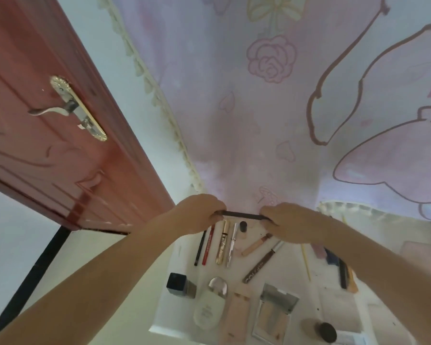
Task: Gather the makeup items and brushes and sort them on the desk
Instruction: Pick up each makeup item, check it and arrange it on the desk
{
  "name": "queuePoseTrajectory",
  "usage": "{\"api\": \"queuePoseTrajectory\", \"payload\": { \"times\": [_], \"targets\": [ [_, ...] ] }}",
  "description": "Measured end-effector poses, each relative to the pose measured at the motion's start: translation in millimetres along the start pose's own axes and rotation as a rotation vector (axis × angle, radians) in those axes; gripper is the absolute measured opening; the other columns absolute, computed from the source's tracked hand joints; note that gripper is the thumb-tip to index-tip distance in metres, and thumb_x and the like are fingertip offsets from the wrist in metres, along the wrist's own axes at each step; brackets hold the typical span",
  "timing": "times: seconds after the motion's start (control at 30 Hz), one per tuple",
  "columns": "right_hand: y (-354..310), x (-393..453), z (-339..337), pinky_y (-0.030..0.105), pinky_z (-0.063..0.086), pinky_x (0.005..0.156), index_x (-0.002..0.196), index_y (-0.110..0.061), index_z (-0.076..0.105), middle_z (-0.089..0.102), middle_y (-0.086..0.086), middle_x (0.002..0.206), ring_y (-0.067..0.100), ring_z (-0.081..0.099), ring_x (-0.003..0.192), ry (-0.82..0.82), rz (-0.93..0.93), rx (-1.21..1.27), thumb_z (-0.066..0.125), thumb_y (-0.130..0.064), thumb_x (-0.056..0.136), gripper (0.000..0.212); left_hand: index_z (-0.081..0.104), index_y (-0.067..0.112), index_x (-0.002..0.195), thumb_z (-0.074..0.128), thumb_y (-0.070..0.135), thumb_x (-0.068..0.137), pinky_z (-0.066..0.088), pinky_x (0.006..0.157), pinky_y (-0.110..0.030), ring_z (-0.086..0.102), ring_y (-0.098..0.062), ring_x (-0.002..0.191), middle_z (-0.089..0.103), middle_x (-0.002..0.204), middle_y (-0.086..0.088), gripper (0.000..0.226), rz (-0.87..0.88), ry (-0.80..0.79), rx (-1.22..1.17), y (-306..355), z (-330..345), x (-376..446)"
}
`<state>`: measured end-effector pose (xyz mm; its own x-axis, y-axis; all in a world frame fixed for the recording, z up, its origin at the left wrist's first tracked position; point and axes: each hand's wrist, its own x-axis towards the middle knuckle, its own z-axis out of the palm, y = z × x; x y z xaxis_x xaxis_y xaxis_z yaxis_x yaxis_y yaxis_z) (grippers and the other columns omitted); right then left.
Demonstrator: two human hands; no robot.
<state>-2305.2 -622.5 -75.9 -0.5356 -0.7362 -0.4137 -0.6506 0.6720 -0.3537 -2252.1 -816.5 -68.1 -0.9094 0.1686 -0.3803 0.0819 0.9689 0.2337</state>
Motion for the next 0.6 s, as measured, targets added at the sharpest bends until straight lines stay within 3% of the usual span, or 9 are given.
{"api": "queuePoseTrajectory", "payload": {
  "times": [0.07, 0.17, 0.3, 0.37, 0.43, 0.5, 0.6],
  "targets": [
    [-18, 17, 10, 0.023, 0.03, 0.052, 0.089, -0.014, 0.042, 0.039, -0.004, 0.063, 0.007, 0.036, 0.053, -0.012, -0.007, 0.12, 0.028, -0.021, 0.099, 0.019, 0.058, 0.009, 0.112, 0.044, 0.02, 0.096, 0.034, 0.065, -0.012, 0.05, -0.013, 0.083, 0.055, 0.09, 0.0, 0.025, -0.022, -0.046, -0.114, -19, 0, -4],
    [-41, 46, 26, 0.019, 0.03, 0.053, 0.076, -0.019, 0.037, 0.038, -0.005, 0.065, 0.007, 0.037, 0.056, -0.052, 0.006, 0.233, 0.028, -0.021, 0.099, 0.025, 0.057, 0.017, 0.114, 0.051, 0.02, 0.092, 0.035, 0.058, -0.01, 0.046, -0.003, 0.067, 0.051, 0.077, 0.011, 0.023, -0.123, -0.142, -0.351, -60, -4, -5],
    [-67, 91, 45, 0.015, 0.031, 0.055, 0.085, -0.008, 0.048, 0.04, -0.004, 0.066, 0.007, 0.038, 0.058, -0.075, 0.072, 0.293, 0.033, -0.02, 0.098, 0.023, 0.053, 0.017, 0.1, 0.05, 0.009, 0.09, 0.036, 0.048, -0.007, 0.047, -0.004, 0.056, 0.057, 0.076, 0.007, 0.013, -0.164, -0.272, -0.532, -119, -1, 6],
    [-78, 112, 56, 0.015, 0.032, 0.056, 0.089, -0.005, 0.056, 0.044, -0.002, 0.066, 0.006, 0.038, 0.056, -0.129, 0.14, 0.343, 0.037, -0.02, 0.096, 0.025, 0.056, 0.013, 0.103, 0.049, 0.009, 0.091, 0.037, 0.051, -0.005, 0.052, -0.004, 0.065, 0.06, 0.082, 0.005, 0.014, -0.062, -0.31, -0.38, -142, 6, 18],
    [-89, 131, 66, 0.014, 0.032, 0.055, 0.075, -0.008, 0.055, 0.042, -0.003, 0.061, 0.006, 0.038, 0.055, -0.195, 0.218, 0.363, 0.041, -0.02, 0.095, 0.027, 0.06, 0.009, 0.112, 0.049, 0.011, 0.091, 0.038, 0.064, -0.004, 0.056, -0.012, 0.09, 0.063, 0.105, -0.001, 0.023, 0.055, -0.354, -0.202, -161, 13, 32],
    [-98, 148, 75, 0.016, 0.032, 0.055, 0.069, -0.005, 0.057, 0.041, -0.001, 0.058, 0.009, 0.038, 0.054, -0.217, 0.312, 0.367, 0.045, -0.02, 0.093, 0.03, 0.061, 0.008, 0.114, 0.05, 0.012, 0.09, 0.037, 0.077, -0.013, 0.054, -0.018, 0.106, 0.061, 0.116, -0.005, 0.027, 0.15, -0.367, -0.072, -175, 21, 48],
    [-108, 171, 88, 0.027, 0.047, 0.068, 0.095, 0.007, 0.064, 0.055, 0.013, 0.068, 0.016, 0.048, 0.063, -0.193, 0.456, 0.412, 0.052, -0.023, 0.088, 0.033, 0.062, 0.009, 0.113, 0.049, 0.01, 0.09, 0.039, 0.091, -0.026, 0.053, -0.022, 0.111, 0.06, 0.117, -0.007, 0.026, 0.274, -0.354, 0.087, -187, 31, 75]
  ]
}}
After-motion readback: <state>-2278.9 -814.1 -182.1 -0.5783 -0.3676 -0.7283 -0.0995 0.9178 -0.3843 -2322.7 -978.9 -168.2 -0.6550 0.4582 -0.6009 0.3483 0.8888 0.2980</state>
